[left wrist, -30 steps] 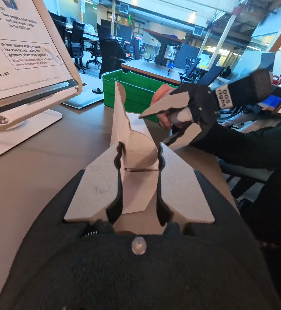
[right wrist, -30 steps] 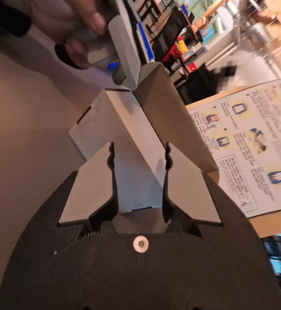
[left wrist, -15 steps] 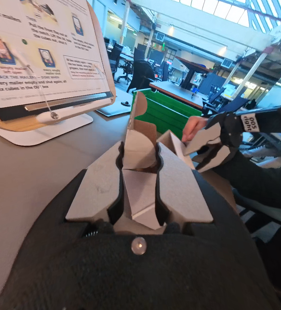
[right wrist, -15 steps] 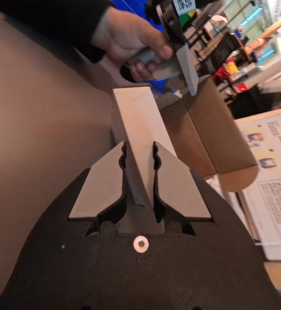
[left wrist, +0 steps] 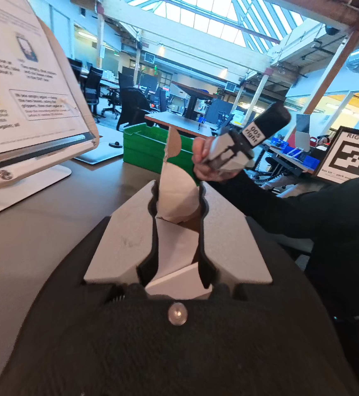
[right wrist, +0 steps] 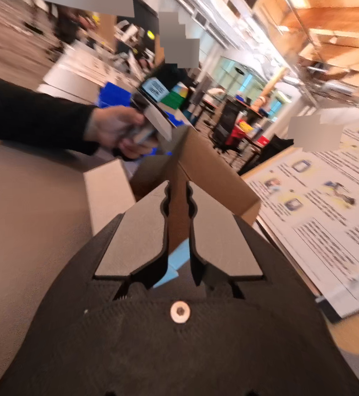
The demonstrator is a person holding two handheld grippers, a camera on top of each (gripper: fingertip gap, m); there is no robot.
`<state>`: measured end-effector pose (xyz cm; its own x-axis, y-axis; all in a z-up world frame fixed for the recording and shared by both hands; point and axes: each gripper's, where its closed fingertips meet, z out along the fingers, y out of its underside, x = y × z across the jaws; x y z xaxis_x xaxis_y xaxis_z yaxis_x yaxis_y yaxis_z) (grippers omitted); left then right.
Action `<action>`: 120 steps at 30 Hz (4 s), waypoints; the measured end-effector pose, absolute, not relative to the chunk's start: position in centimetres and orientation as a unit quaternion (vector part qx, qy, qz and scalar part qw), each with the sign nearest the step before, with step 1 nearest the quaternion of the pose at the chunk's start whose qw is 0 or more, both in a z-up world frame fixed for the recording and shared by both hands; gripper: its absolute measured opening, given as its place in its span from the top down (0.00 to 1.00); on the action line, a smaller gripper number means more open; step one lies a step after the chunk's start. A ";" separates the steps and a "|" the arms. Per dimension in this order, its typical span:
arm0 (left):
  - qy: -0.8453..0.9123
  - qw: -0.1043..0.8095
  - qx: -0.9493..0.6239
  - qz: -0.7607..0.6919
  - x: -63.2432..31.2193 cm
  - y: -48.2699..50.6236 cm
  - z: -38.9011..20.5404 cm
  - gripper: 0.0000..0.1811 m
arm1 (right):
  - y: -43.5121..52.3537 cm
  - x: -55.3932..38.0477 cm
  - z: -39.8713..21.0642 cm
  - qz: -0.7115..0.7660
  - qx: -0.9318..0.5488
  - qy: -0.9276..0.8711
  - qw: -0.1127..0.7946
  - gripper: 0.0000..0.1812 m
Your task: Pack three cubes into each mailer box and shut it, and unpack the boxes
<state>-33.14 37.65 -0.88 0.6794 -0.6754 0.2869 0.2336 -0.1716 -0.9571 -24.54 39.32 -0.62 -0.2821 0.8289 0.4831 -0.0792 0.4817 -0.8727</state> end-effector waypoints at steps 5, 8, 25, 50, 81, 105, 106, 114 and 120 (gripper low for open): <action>0.179 0.620 -0.662 -0.381 -32.0 37.2 -0.4 0.80 | 41.0 -26.7 -4.1 0.343 -0.335 -0.705 0.522 0.99; 0.173 0.622 -0.668 -0.372 -32.3 37.4 -0.6 0.80 | 40.3 -26.8 -5.5 0.297 -0.298 -0.738 0.527 1.00; -0.027 0.597 -0.783 -0.174 -42.5 41.0 -6.5 0.79 | 36.3 -23.4 -12.9 0.265 -0.197 -0.877 0.350 1.00; -0.022 0.573 -0.814 -0.093 -43.8 41.9 -9.0 0.67 | 44.4 -26.2 -3.6 0.339 -0.378 -0.668 0.545 0.64; -0.006 0.601 -0.786 -0.142 -42.6 41.6 -7.6 0.74 | 33.2 -22.2 -11.0 0.421 -0.216 -0.843 0.256 1.00; -0.004 0.591 -0.783 -0.195 -41.5 41.7 -7.9 0.75 | 33.6 -23.1 -11.4 0.394 -0.195 -0.850 0.291 1.00; -0.005 0.592 -0.782 -0.195 -41.5 41.7 -7.8 0.74 | 33.8 -23.3 -11.0 0.395 -0.193 -0.845 0.304 1.00; 0.007 0.589 -0.775 -0.231 -40.5 41.5 -7.5 0.78 | 35.3 -24.0 -11.1 0.374 -0.210 -0.841 0.330 1.00; 0.024 0.591 -0.770 -0.241 -39.7 41.4 -7.2 0.77 | 35.9 -24.5 -8.8 0.409 -0.224 -0.804 0.368 1.00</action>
<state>-39.75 41.37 -7.15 0.8827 -0.3212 0.3430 0.2482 -0.3010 -0.9207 -24.49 35.90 -8.76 -0.6290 0.6609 0.4093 0.0583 0.5652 -0.8229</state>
